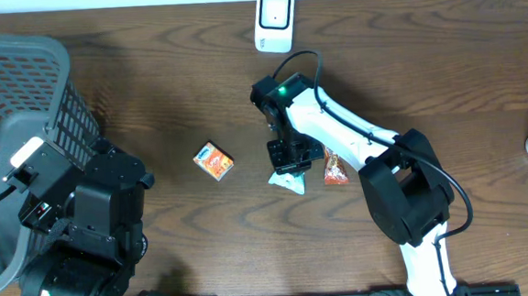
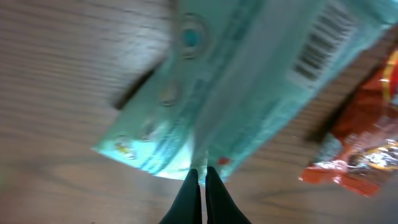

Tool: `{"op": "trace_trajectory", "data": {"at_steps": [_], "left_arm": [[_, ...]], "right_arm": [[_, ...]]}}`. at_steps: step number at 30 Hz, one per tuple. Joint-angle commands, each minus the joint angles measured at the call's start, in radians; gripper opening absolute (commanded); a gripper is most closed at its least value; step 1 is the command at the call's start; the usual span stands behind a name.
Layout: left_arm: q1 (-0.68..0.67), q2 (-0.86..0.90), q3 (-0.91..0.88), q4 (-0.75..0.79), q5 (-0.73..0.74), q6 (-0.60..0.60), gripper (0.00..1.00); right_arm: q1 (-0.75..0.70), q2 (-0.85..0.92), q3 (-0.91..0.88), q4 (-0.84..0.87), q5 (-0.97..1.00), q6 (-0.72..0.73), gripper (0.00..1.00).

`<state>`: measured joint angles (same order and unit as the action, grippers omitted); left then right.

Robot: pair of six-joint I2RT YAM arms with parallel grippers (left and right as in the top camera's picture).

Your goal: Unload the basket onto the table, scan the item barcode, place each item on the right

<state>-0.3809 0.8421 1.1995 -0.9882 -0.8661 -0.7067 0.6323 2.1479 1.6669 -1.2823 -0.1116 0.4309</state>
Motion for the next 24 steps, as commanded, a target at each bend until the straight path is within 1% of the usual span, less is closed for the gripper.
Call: {"op": "trace_trajectory", "data": {"at_steps": [1,6,10,12,15,17,19,21,24], "left_arm": [[0.005,0.000,0.015,-0.003,-0.009,-0.005,0.98],[0.005,0.000,0.015,-0.003,-0.009,-0.005,0.98],[0.005,0.000,0.015,-0.003,-0.009,-0.005,0.98],[0.005,0.000,0.015,-0.003,-0.009,-0.005,0.98],[0.005,0.000,0.015,-0.003,-0.009,-0.005,0.98],[0.005,0.000,0.015,-0.003,-0.009,-0.005,0.98],[0.005,0.000,0.015,-0.003,-0.009,-0.005,0.98],[0.005,0.000,0.015,-0.003,-0.009,-0.005,0.98],[0.005,0.000,0.015,-0.003,-0.009,-0.005,0.98]], "right_arm": [[-0.002,0.006,-0.003,-0.002,0.039,0.024,0.01],[-0.023,0.005,-0.003,0.000,0.069,0.026,0.01],[-0.049,0.005,-0.003,0.016,0.219,0.128,0.02],[-0.057,0.005,-0.003,0.027,0.243,0.142,0.03],[-0.066,0.005,-0.014,0.061,0.262,0.141,0.06],[-0.068,0.005,-0.053,0.138,0.271,0.141,0.07],[-0.068,0.005,-0.092,0.181,0.255,0.163,0.05],[-0.069,0.005,-0.122,0.188,0.256,0.202,0.03],[-0.069,0.005,-0.137,0.195,0.258,0.204,0.04]]}}
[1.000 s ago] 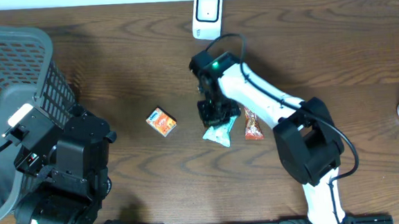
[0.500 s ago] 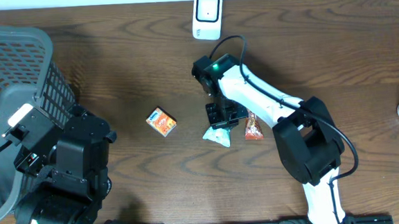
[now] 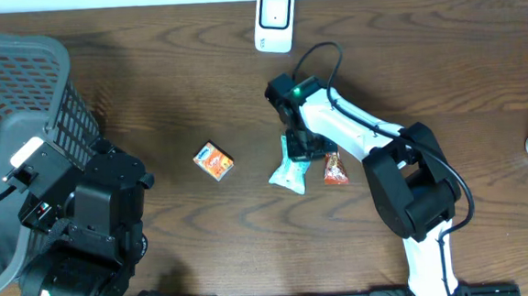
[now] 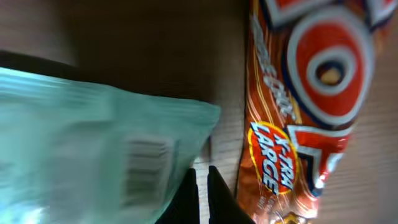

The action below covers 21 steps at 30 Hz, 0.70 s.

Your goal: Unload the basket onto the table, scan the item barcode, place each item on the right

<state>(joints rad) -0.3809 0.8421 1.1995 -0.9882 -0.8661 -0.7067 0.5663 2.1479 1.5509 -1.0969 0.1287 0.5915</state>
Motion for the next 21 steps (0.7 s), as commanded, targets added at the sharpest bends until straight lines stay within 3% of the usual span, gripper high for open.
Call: {"op": "trace_trajectory", "data": {"at_steps": [1,9,13,17,21], "left_arm": [[0.005,0.000,0.015,-0.003,-0.009,-0.005,0.98],[0.005,0.000,0.015,-0.003,-0.009,-0.005,0.98],[0.005,0.000,0.015,-0.003,-0.009,-0.005,0.98],[0.005,0.000,0.015,-0.003,-0.009,-0.005,0.98],[0.005,0.000,0.015,-0.003,-0.009,-0.005,0.98]], "right_arm": [[-0.003,0.005,-0.021,0.016,0.020,0.044,0.05],[-0.002,0.005,-0.021,0.165,0.018,-0.084,0.10],[-0.002,0.005,-0.021,0.254,-0.096,-0.275,0.09],[-0.001,0.005,-0.021,0.332,-0.372,-0.560,0.11],[-0.005,0.002,-0.002,0.343,-0.349,-0.558,0.17]]}}
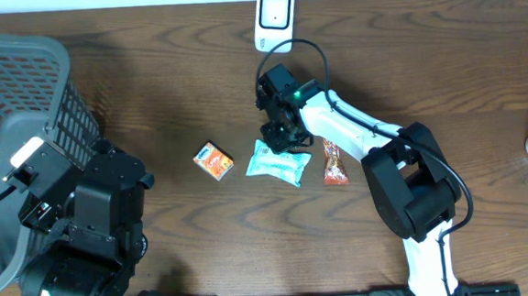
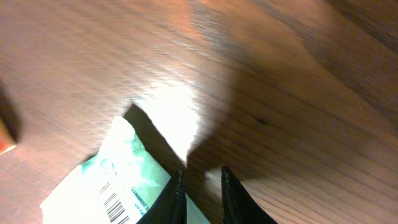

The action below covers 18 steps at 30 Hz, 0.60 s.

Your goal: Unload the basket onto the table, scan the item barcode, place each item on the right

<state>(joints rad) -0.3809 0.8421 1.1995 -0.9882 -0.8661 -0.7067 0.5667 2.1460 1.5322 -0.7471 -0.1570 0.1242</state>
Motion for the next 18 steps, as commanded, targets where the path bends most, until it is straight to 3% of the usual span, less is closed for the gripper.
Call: {"op": "trace_trajectory", "data": {"at_steps": [1,4,13,18], "left_arm": [[0.005,0.000,0.015,-0.003,-0.009,-0.005,0.98],[0.005,0.000,0.015,-0.003,-0.009,-0.005,0.98],[0.005,0.000,0.015,-0.003,-0.009,-0.005,0.98],[0.005,0.000,0.015,-0.003,-0.009,-0.005,0.98]], "right_arm": [[-0.015,0.000,0.040,-0.033,-0.051,-0.062,0.13],[-0.040,-0.025,0.130,-0.138,-0.051,-0.010,0.01],[-0.053,-0.100,0.212,-0.325,-0.126,0.029,0.01],[-0.018,-0.097,0.068,-0.285,-0.137,0.029,0.01]]}}
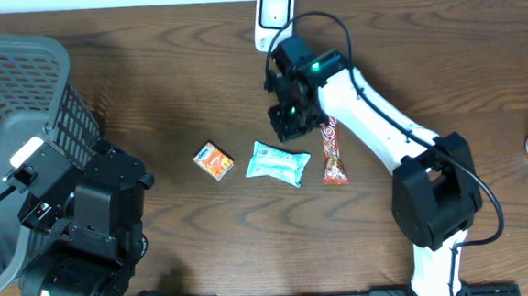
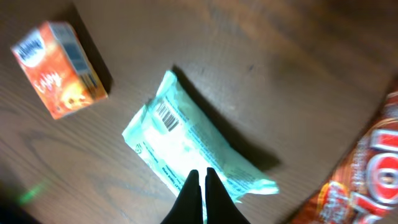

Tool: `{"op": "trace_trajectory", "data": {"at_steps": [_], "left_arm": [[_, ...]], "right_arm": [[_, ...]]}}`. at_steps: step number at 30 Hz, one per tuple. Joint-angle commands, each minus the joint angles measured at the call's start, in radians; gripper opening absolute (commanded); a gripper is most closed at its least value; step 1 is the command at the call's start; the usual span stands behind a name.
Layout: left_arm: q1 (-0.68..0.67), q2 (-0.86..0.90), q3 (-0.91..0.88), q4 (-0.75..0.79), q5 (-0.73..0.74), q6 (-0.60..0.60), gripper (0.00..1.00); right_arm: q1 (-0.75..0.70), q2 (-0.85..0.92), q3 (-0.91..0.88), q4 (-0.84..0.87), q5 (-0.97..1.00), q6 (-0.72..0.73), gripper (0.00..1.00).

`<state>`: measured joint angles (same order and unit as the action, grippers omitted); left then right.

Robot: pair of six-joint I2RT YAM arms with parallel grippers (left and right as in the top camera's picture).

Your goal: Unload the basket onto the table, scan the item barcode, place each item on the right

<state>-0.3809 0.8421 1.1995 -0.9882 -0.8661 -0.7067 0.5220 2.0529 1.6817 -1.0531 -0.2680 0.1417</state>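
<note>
A teal packet (image 1: 278, 163) lies flat on the wooden table, its barcode (image 2: 165, 115) facing up at one end. My right gripper (image 1: 290, 122) hangs above the packet's far edge, off the table. In the right wrist view the gripper (image 2: 200, 182) is shut with nothing between its dark fingers, and the packet (image 2: 186, 146) shows below it. The white scanner (image 1: 275, 21) stands at the table's far edge, behind the gripper. My left arm (image 1: 76, 224) is folded at the near left, and its fingers cannot be made out.
A small orange box (image 1: 214, 160) lies left of the packet. A red snack packet (image 1: 333, 158) lies right of it. A grey mesh basket (image 1: 14, 117) fills the far left. A green bottle stands at the right edge.
My right gripper was low at the packet's far-left end with its fingers slightly apart. Now it is higher and a little further right, with fingers together. The packet has not moved.
At first my right gripper was down on the teal packet, which lay bunched next to the red snack packet. Then it was between the two packets. Later the teal packet lay flat, further left, barcode up. Now the gripper is clear above it.
</note>
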Motion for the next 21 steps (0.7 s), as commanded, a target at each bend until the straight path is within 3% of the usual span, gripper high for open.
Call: {"op": "trace_trajectory", "data": {"at_steps": [1,6,11,19,21], "left_arm": [[0.005,0.000,0.015,-0.003,-0.009,-0.005,0.98],[0.005,0.000,0.015,-0.003,-0.009,-0.005,0.98],[0.005,0.000,0.015,-0.003,-0.009,-0.005,0.98],[0.005,0.000,0.015,-0.003,-0.009,-0.005,0.98],[0.005,0.000,0.015,-0.003,-0.009,-0.005,0.98]], "right_arm": [[0.032,-0.004,-0.117,0.046,-0.026,0.013,0.01],[0.044,-0.003,-0.290,0.201,-0.026,0.061,0.05],[0.045,-0.003,-0.433,0.308,-0.025,0.098,0.01],[0.029,-0.069,-0.292,0.193,-0.021,0.094,0.01],[0.018,-0.113,-0.231,0.132,-0.021,0.085,0.10]]}}
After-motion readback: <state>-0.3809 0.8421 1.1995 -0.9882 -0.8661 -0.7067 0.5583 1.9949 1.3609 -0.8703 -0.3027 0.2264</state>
